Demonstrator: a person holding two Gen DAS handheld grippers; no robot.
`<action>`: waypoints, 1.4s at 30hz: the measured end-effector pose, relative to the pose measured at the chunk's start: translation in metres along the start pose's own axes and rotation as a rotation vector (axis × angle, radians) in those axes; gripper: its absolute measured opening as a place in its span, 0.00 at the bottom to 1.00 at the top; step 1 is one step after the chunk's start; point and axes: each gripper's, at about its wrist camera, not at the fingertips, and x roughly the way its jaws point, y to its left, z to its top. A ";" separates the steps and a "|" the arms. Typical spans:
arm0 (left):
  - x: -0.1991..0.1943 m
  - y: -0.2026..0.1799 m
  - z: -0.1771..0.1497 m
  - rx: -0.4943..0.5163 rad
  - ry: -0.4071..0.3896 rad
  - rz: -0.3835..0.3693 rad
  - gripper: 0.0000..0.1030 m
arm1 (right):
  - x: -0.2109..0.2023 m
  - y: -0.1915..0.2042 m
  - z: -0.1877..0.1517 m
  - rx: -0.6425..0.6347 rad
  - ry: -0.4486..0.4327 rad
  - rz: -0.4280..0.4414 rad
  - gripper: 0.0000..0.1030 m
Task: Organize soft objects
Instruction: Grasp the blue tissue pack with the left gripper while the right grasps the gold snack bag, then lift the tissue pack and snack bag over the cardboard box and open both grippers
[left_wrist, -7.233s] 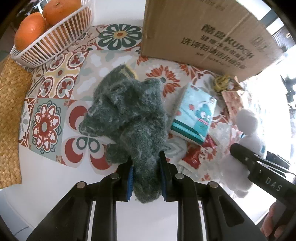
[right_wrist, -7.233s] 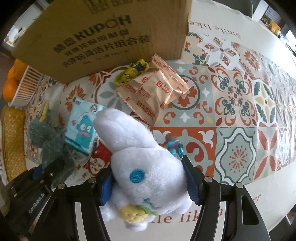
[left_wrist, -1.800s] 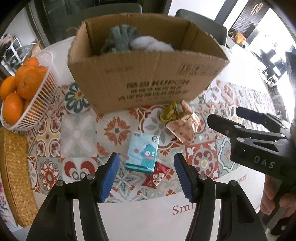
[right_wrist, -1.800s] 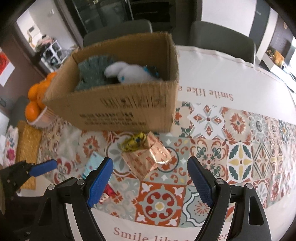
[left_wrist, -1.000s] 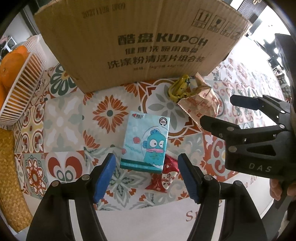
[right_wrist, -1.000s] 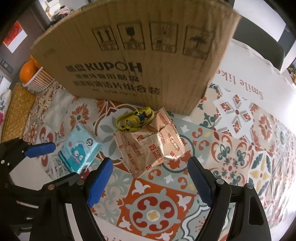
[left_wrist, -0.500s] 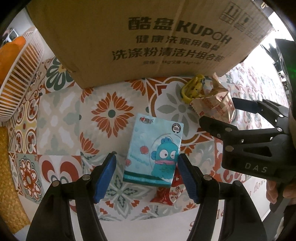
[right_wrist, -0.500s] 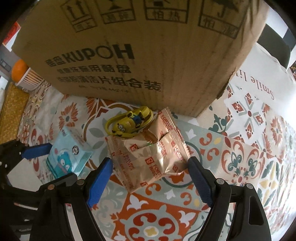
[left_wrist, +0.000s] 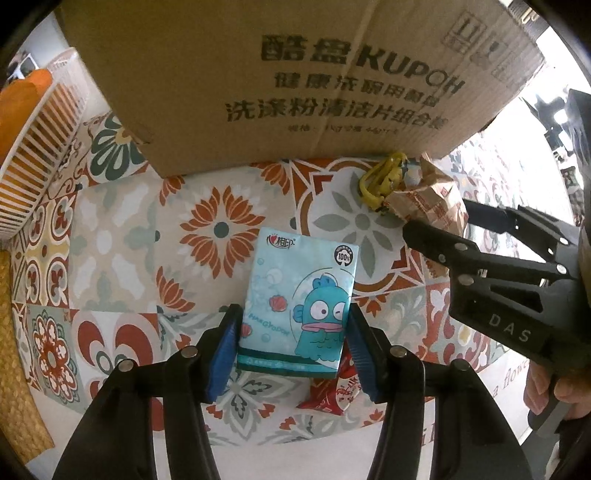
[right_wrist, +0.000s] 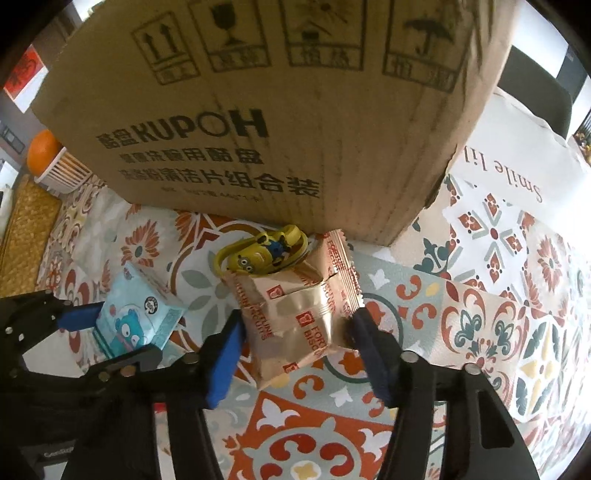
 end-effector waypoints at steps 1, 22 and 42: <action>-0.002 0.001 0.000 -0.003 -0.007 0.000 0.53 | -0.002 0.000 -0.001 0.002 -0.005 -0.003 0.54; -0.087 0.005 -0.019 -0.016 -0.203 0.006 0.53 | -0.080 0.001 -0.015 0.078 -0.139 -0.025 0.50; -0.186 0.003 -0.025 -0.012 -0.434 -0.013 0.53 | -0.188 0.023 -0.018 0.117 -0.374 -0.052 0.50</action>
